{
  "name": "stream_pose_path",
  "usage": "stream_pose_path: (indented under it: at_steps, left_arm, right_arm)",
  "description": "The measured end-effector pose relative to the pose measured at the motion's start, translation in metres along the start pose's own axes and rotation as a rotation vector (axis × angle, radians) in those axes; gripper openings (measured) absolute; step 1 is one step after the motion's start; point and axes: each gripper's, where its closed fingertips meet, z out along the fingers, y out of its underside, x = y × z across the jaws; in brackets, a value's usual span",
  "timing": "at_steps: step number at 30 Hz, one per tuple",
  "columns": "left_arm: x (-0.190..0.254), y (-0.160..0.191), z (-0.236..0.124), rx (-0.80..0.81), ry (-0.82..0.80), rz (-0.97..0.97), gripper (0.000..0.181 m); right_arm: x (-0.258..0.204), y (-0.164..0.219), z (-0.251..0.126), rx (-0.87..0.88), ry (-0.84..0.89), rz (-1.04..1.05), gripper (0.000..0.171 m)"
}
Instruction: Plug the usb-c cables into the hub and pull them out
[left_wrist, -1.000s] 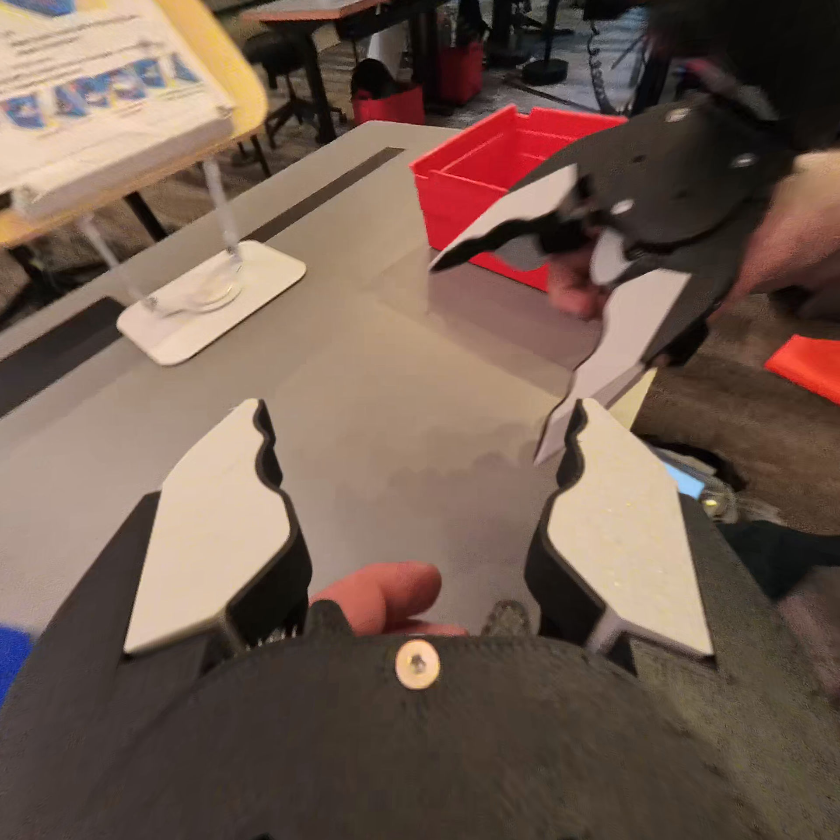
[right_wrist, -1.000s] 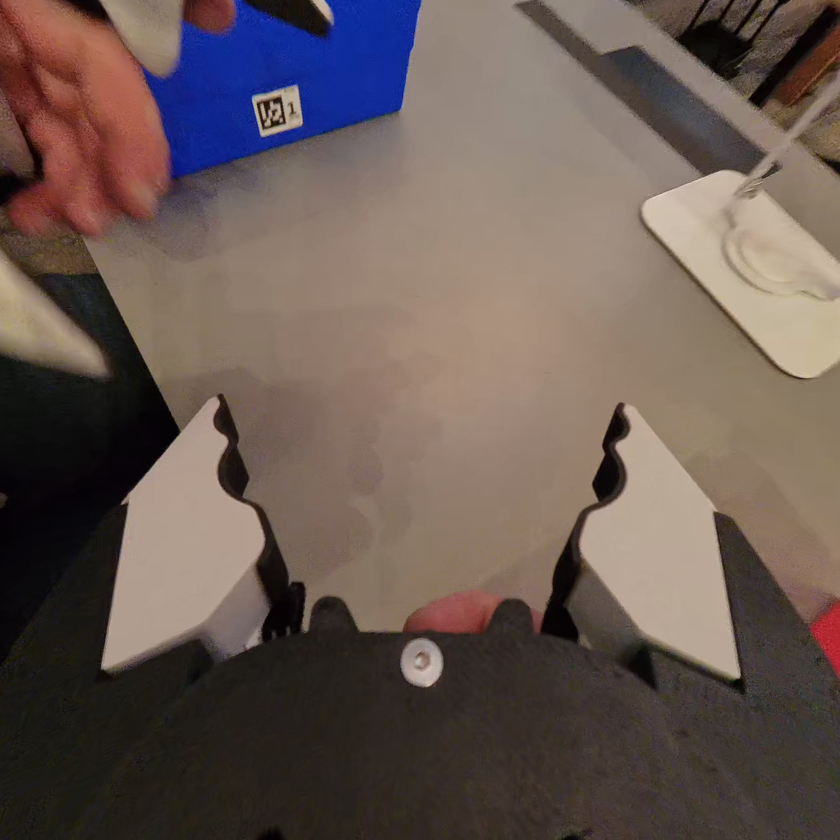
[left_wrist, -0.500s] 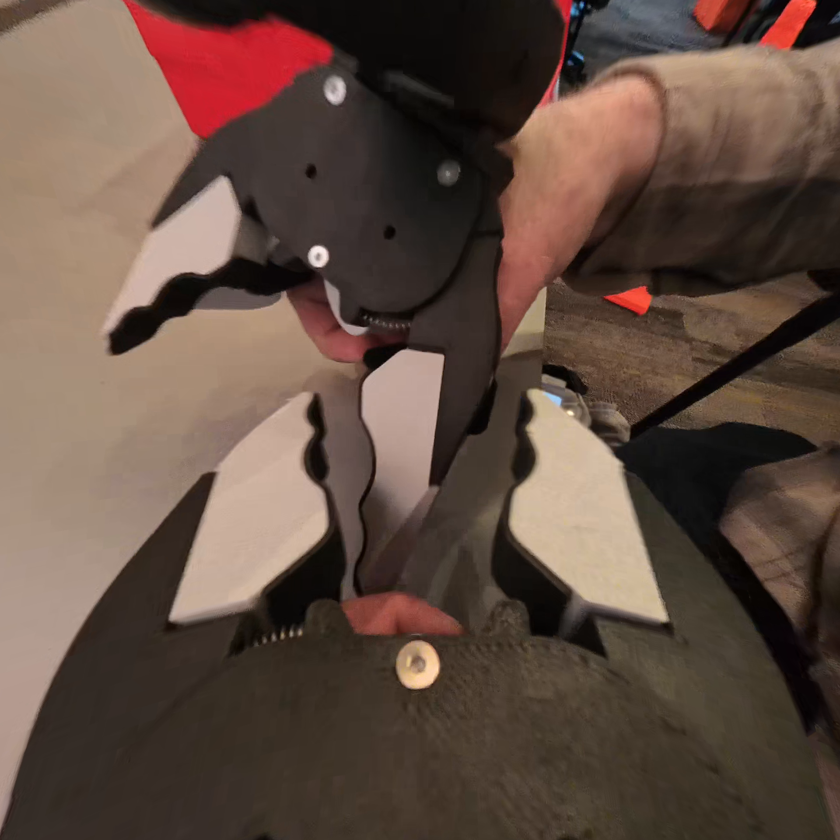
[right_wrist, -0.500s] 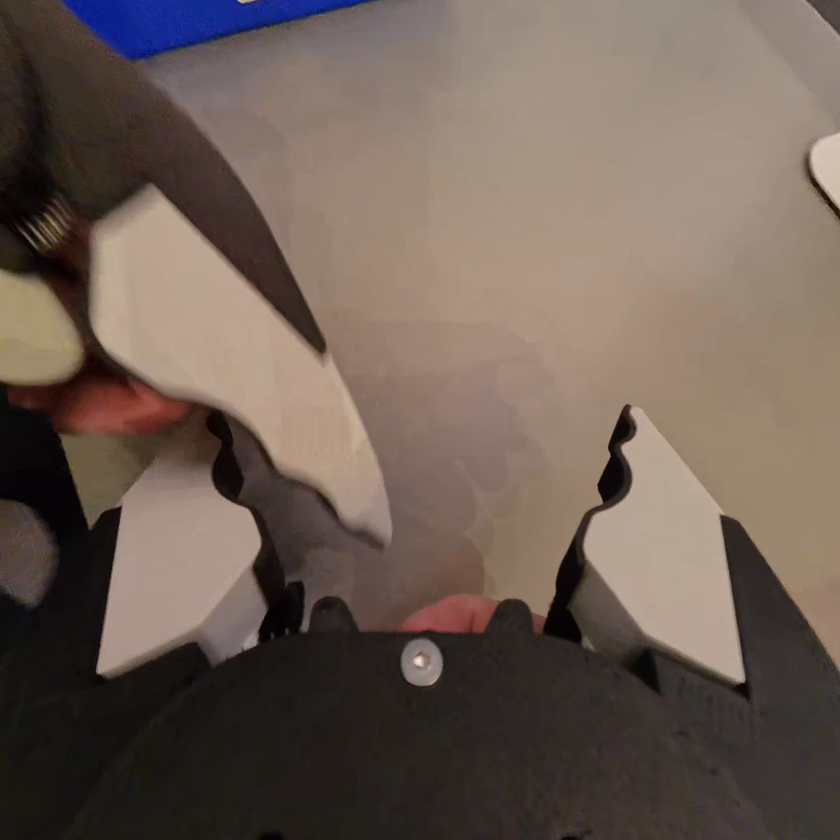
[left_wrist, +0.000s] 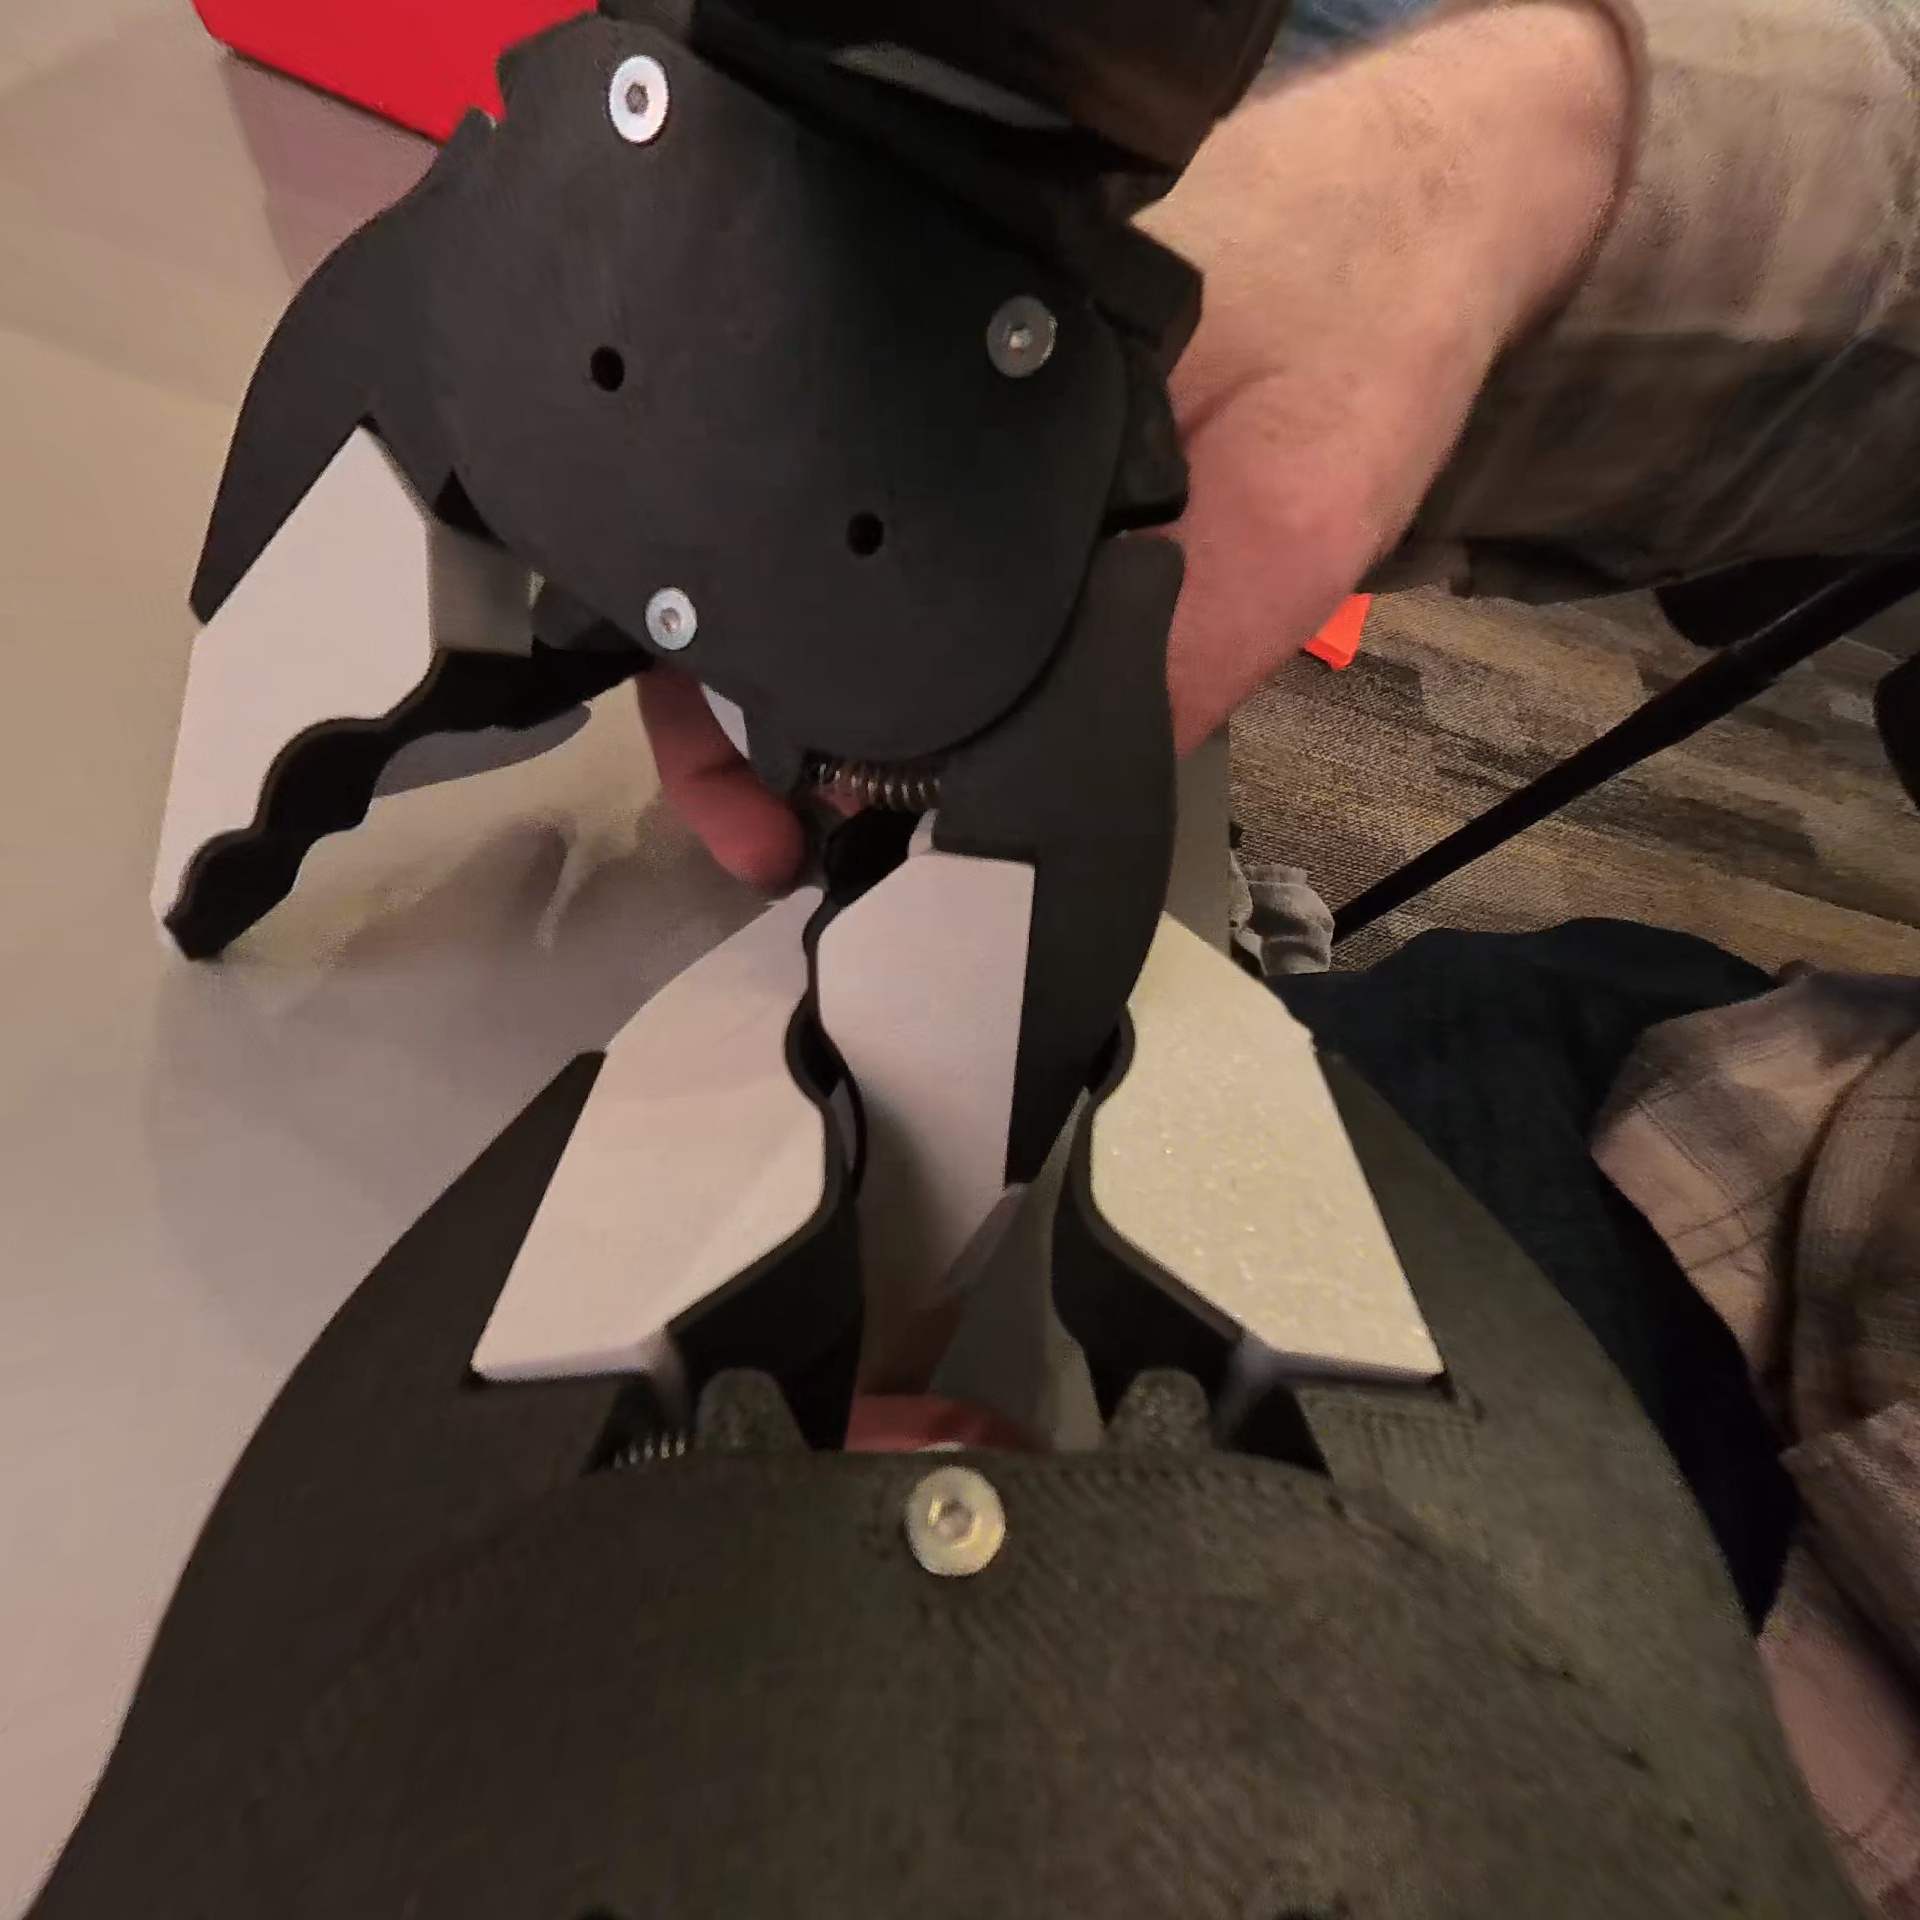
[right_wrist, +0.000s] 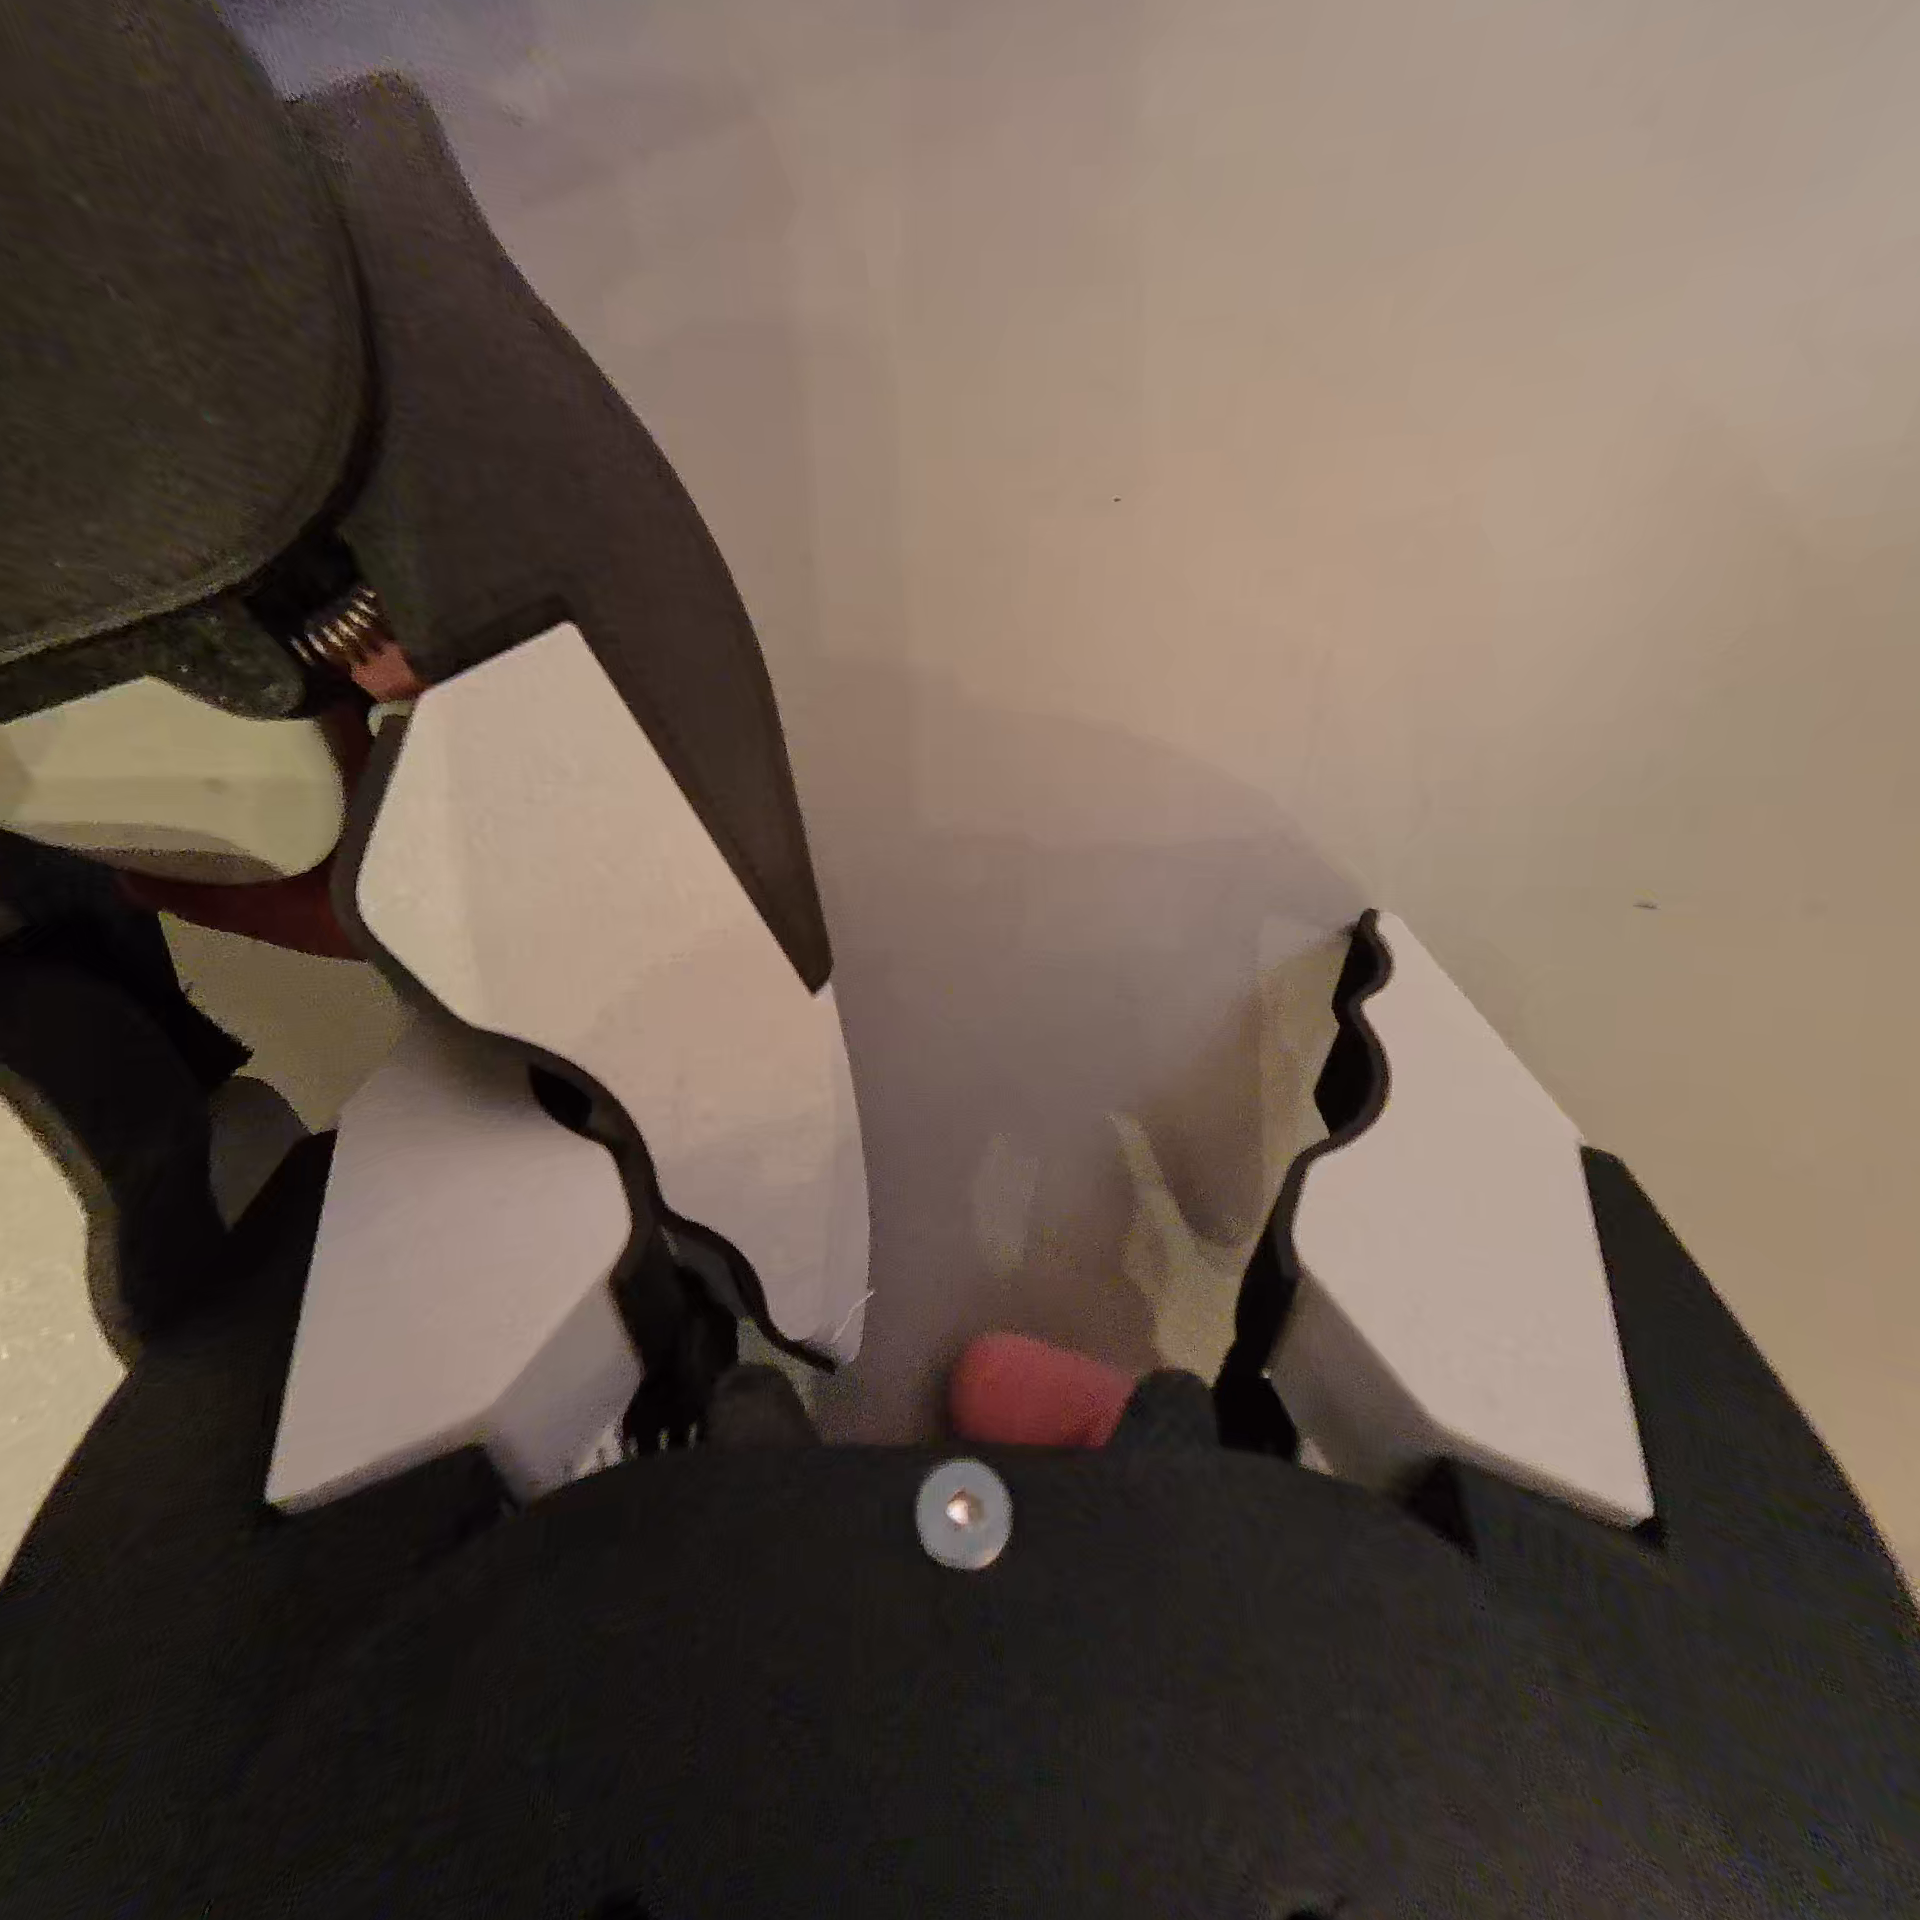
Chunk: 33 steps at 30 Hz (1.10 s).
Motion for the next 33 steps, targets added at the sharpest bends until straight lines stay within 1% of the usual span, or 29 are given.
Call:
stream_pose_path:
  at_steps: [1,3,5,7,9,10,13,19,21,33]
  left_arm:
    - [-0.001,-0.001,-0.001,0.004,0.002,0.005,0.042]
    - [-0.007,0.003,-0.002,-0.021,-0.019,-0.013,0.042]
    - [-0.009,0.004,-0.003,-0.026,0.013,-0.034,0.042]
    - [-0.013,0.009,-0.001,-0.071,-0.001,0.001,0.043]
    - [-0.015,0.017,-0.001,-0.126,-0.002,0.024,0.041]
    - [-0.017,0.021,-0.001,-0.146,-0.005,0.014,0.045]
    - [-0.018,0.024,-0.006,-0.145,-0.005,0.000,0.057]
    - [-0.016,0.020,-0.012,-0.091,0.017,-0.025,0.059]
    - [-0.018,0.021,-0.011,-0.101,0.021,-0.044,0.061]
    - [-0.019,0.024,-0.009,-0.121,0.028,-0.064,0.060]
  right_arm:
    - [0.002,0.000,0.001,-0.011,0.009,-0.008,0.142]
    - [0.011,0.002,0.007,-0.057,0.036,-0.031,0.160]
    - [0.014,0.000,0.008,-0.038,0.044,-0.004,0.158]
    - [0.017,-0.005,0.011,0.052,0.067,0.017,0.158]
    - [0.017,-0.005,0.011,0.049,0.075,0.028,0.157]
    - [0.017,-0.005,0.011,0.048,0.075,0.028,0.157]
    - [0.016,-0.005,0.012,0.045,0.069,0.023,0.159]
    - [0.016,-0.005,0.012,0.045,0.069,0.024,0.159]
    - [0.016,-0.005,0.012,0.046,0.069,0.024,0.159]
    - [0.017,-0.006,0.012,0.046,0.070,0.024,0.159]
